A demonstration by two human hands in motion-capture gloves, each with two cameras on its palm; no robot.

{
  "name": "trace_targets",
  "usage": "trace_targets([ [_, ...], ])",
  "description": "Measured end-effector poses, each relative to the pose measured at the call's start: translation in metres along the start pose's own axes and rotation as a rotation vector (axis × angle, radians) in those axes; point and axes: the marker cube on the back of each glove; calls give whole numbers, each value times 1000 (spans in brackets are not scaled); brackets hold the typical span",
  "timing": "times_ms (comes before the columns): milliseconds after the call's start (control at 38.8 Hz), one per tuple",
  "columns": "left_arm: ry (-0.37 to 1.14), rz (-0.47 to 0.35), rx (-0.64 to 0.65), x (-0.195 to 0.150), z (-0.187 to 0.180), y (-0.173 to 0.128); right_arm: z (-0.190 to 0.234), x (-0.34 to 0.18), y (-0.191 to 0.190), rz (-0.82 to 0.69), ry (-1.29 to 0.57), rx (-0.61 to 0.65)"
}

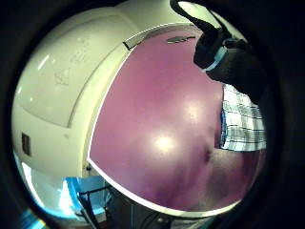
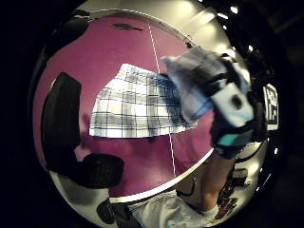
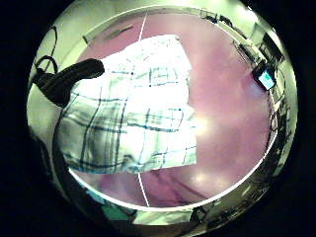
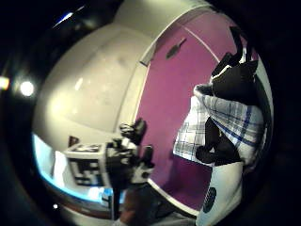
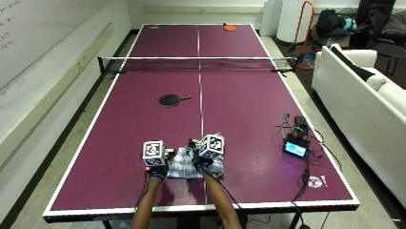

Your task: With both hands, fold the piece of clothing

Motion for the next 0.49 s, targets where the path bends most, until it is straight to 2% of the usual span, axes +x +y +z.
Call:
trace_targets([
  [77, 80, -17, -146, -2, 7, 21, 22, -20, 12, -68, -22, -72],
  [129, 95, -29, -178, -7, 9, 28, 35, -24, 16, -85, -1, -106],
  [232, 93, -42, -196, -14, 11, 33, 47, -28, 5, -143, 18, -20],
  [283, 100, -41, -201, -14, 9, 34, 47, -33, 4, -189, -14, -15],
  [386, 103, -37, -201, -15, 16, 32, 39, -23, 8, -222, 72, -117],
  [489, 102, -27, -196, -16, 19, 28, 23, -19, 13, -329, 107, -266],
])
